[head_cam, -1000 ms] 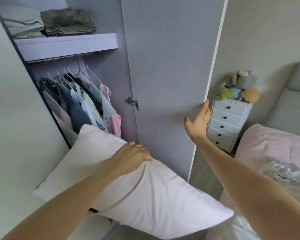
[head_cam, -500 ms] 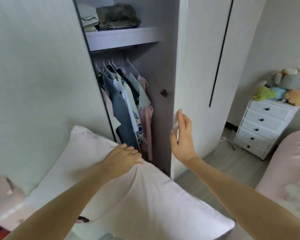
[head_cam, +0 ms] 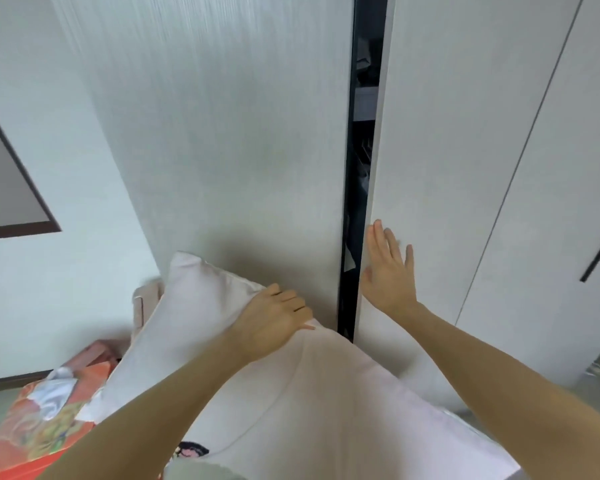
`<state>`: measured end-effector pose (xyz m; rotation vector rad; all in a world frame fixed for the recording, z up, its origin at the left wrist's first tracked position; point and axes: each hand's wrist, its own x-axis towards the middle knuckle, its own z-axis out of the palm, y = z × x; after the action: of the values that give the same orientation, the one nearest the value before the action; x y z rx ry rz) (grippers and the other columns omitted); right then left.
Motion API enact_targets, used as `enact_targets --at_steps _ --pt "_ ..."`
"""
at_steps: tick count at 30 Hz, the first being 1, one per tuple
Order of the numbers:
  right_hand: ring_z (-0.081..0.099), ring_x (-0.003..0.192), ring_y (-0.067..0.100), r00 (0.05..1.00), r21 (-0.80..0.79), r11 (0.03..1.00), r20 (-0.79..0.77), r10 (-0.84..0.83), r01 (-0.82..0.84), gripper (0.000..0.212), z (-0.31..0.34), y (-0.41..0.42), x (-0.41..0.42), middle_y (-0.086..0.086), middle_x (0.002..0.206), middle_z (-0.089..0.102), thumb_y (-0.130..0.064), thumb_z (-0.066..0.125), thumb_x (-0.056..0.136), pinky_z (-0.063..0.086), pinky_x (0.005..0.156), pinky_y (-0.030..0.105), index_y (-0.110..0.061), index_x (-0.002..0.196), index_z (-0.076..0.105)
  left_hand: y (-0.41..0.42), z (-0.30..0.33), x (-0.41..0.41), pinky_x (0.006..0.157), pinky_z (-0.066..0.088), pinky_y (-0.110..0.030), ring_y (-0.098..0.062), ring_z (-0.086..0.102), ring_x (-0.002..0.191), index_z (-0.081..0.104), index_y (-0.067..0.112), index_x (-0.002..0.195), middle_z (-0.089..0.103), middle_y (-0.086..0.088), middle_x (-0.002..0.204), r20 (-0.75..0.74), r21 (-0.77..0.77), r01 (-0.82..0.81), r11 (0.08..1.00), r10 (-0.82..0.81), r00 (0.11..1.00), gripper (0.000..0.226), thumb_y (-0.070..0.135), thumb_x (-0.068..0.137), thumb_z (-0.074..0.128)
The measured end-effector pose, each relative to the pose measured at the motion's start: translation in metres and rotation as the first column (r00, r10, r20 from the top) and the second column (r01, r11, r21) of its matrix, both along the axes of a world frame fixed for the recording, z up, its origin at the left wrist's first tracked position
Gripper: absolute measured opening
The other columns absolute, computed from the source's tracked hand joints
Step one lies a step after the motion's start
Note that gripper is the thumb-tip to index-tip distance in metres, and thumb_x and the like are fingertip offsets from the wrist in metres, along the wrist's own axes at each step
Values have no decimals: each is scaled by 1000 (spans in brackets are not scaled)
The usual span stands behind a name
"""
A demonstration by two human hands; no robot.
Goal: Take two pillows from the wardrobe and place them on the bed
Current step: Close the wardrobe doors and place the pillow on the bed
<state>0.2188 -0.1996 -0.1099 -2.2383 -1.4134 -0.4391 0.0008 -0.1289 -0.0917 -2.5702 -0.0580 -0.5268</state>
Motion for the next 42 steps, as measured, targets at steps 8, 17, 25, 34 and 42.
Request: enact_targets --at_steps 8,17,25,34,42 --pt "-3 143 27 988 -199 979 135 79 -51 73 12 54 25 1 157 -3 -13 42 86 4 112 57 -15 146 1 27 -2 -6 50 43 -19 -11 55 54 61 25 60 57 11 56 -8 -20 -147 989 147 989 29 39 85 54" --pt "40 130 35 897 53 983 420 137 -175 59 18 68 32 14 138 48 0 54 71 25 104 64 -4 130 46 47 -14 0 48 42 -21 -10 52 50 62 26 59 55 10 54 38 -4 -252 968 252 967 40 35 87 35" --pt "-1 142 33 465 -380 920 834 298 91 55 58 80 64 13 152 16 -27 39 93 -5 108 62 -8 141 21 52 -18 15 47 41 -19 -10 51 48 59 25 56 54 10 52 67 -10 -233 973 233 970 41 38 86 36" --pt "29 129 25 310 -400 895 892 330 199 31 76 95 39 12 135 40 -19 41 92 33 99 37 -12 121 49 42 -22 29 48 41 -17 -8 52 50 60 27 57 55 12 53 13 -26 -192 981 192 981 34 44 85 51" --pt "31 125 30 432 -408 901 847 311 151 32 86 106 33 10 129 44 -20 48 89 29 102 45 -8 119 51 42 -23 32 48 41 -17 -7 52 51 62 27 59 56 13 55 69 -31 -174 984 175 982 41 41 88 36"
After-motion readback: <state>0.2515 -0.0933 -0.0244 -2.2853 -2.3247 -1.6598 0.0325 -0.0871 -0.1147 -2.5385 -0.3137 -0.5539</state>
